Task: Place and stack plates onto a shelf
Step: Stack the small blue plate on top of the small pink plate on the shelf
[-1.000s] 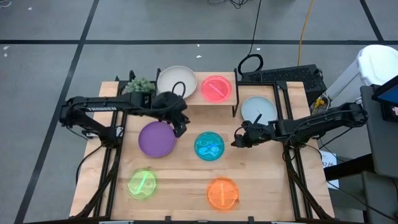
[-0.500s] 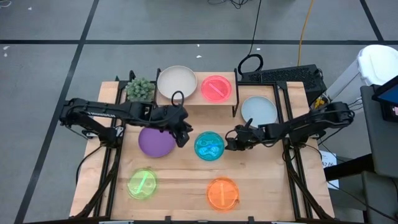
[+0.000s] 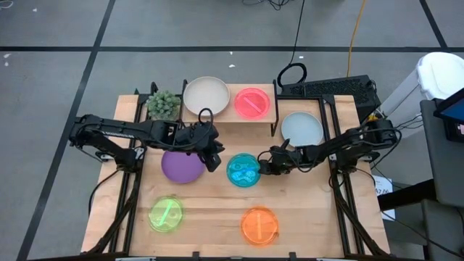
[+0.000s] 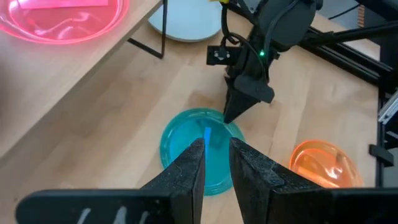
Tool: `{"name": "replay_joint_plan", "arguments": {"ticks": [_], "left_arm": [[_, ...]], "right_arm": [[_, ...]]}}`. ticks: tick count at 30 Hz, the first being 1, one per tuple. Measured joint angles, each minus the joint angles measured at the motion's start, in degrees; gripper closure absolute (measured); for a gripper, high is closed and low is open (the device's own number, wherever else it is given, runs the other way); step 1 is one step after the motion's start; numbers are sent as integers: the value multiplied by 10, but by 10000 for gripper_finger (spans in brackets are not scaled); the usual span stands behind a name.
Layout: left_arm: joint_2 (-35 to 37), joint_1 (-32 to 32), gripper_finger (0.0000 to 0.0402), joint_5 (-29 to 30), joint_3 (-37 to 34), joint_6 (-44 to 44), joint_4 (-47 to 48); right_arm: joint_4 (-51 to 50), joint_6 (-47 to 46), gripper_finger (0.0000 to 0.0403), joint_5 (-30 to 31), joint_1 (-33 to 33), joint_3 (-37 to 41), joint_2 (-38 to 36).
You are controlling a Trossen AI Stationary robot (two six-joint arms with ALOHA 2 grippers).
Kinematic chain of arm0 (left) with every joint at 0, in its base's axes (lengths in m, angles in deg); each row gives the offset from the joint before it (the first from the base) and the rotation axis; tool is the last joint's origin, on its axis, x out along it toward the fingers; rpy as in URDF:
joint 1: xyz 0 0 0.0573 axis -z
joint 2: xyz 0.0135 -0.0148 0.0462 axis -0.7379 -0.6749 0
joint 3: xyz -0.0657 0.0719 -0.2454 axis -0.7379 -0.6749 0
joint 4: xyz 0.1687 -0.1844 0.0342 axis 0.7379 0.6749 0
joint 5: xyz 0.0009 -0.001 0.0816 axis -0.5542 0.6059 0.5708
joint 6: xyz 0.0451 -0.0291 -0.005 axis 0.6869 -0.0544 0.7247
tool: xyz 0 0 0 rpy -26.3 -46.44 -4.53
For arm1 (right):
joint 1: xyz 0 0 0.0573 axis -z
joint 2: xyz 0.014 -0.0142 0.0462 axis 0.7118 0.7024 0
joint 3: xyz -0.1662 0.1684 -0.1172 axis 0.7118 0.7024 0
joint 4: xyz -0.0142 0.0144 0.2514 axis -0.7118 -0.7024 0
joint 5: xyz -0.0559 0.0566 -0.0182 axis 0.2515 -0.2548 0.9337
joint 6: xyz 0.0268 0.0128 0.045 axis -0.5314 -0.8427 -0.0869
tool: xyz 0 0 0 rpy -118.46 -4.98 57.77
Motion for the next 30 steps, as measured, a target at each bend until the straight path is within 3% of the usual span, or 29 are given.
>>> {"name": "replay_joint_plan", "arguments": {"ticks": [9,20,30], "left_arm": [[-4,0,325,1,0,22,3],[-4,0,325,5,0,38,25],[-4,0,325,27,0,8,39]], "right_arm": [[47,0,277,0,2,-2,36],[45,-7,393,1,3,-1,35],[33,18,402,0,3,3,3]]}}
